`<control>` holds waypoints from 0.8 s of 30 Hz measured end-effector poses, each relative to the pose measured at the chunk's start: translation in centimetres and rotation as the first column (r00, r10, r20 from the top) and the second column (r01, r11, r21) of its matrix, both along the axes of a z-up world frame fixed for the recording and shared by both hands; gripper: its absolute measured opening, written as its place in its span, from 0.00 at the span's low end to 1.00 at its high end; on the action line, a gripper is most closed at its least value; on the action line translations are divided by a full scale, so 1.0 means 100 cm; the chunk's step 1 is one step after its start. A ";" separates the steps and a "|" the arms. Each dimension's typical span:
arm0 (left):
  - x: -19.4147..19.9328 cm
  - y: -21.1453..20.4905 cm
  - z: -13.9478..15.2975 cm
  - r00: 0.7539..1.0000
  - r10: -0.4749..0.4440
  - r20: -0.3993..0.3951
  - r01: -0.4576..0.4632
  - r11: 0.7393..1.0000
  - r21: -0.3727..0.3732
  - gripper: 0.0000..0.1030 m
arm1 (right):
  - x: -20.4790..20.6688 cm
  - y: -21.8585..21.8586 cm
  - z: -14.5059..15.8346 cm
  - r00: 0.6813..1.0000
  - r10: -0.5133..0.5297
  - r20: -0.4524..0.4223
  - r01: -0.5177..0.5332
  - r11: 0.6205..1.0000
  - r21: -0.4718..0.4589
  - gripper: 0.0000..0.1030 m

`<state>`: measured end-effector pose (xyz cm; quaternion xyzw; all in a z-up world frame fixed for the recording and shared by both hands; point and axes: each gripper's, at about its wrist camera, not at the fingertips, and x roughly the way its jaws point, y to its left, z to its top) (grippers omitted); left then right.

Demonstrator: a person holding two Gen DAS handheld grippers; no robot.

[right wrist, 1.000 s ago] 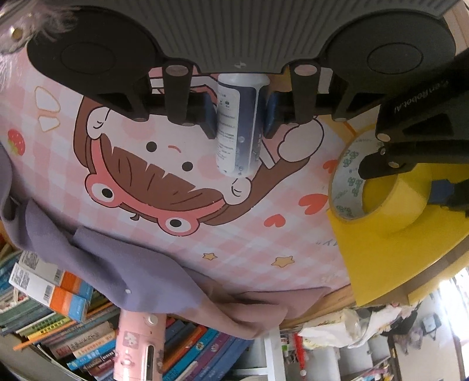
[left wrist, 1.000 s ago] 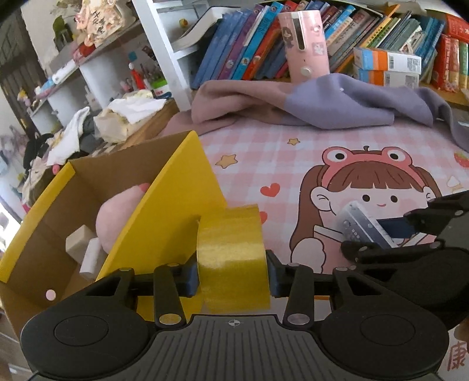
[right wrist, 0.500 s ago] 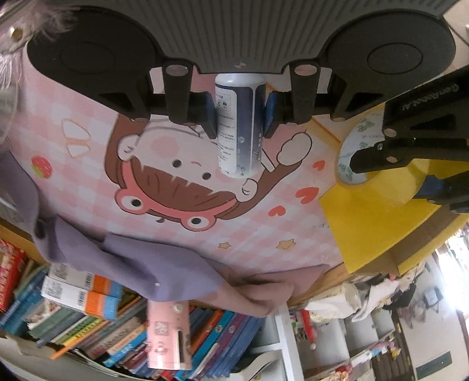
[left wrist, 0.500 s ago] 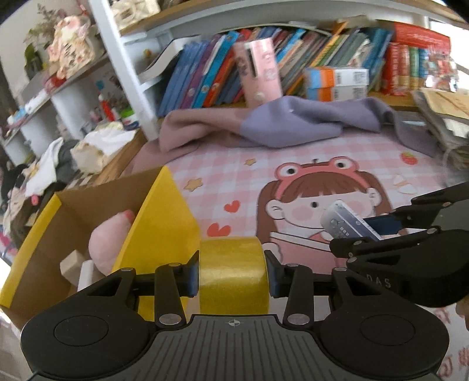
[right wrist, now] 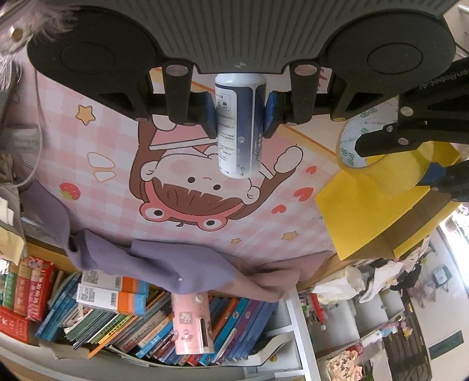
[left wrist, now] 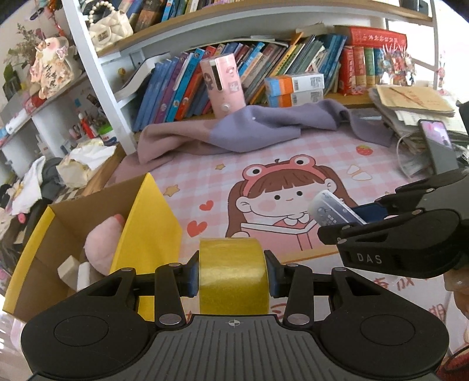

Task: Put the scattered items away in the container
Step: 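Lift and carry the tape roll and bottle toward the yellow box with both tools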

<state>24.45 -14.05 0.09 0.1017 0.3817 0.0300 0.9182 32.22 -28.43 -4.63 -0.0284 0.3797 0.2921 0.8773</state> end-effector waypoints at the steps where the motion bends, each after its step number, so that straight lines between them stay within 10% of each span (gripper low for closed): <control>1: -0.003 0.001 0.002 1.000 -0.002 0.003 0.002 1.000 -0.012 0.39 | -0.004 -0.001 0.002 1.000 -0.003 0.005 0.003 1.000 -0.002 0.30; 24: -0.090 0.058 0.025 0.964 -0.246 0.099 0.262 0.938 -0.227 0.39 | -0.123 0.011 0.044 0.966 -0.245 0.076 0.249 0.968 -0.039 0.30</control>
